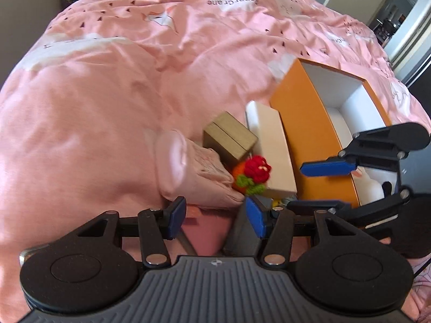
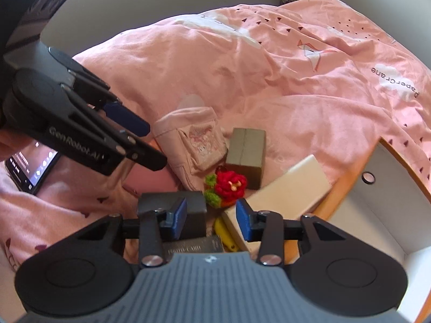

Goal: Organize objects
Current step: 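Reach the right gripper to the pink pouch bag and grasp it, then lift the pink pouch bag with the right gripper toward the box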

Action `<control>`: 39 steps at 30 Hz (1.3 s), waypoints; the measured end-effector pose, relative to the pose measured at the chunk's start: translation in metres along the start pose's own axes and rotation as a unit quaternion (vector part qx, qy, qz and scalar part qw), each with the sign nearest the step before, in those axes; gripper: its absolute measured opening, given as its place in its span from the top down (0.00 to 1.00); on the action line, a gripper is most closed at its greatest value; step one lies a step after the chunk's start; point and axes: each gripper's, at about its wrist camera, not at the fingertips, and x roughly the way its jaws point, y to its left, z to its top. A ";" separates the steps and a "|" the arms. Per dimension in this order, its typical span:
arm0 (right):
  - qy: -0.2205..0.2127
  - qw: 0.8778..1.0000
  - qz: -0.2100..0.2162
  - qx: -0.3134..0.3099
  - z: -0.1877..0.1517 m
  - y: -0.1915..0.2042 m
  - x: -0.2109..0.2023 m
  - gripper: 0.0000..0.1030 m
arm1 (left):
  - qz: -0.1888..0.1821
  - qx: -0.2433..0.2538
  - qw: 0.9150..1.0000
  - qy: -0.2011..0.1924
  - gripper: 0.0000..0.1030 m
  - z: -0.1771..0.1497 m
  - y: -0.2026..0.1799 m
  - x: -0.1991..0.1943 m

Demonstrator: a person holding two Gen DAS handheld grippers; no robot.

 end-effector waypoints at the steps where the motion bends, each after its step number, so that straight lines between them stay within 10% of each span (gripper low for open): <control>1: -0.001 1.000 0.004 -0.003 0.003 0.002 0.005 0.59 | 0.004 -0.004 1.000 0.003 0.41 0.003 0.003 -0.001; 25: 0.016 0.999 0.027 -0.022 0.028 0.006 0.072 0.78 | 0.026 -0.058 0.997 0.032 0.43 0.047 0.026 0.041; 31: -0.001 0.999 0.026 -0.022 0.031 0.006 0.055 0.80 | 0.018 -0.069 0.997 0.002 0.76 0.046 0.029 0.021; 39: -0.062 0.997 0.005 -0.048 0.040 0.009 0.006 0.80 | 0.024 -0.051 0.995 -0.085 0.80 0.047 0.007 -0.035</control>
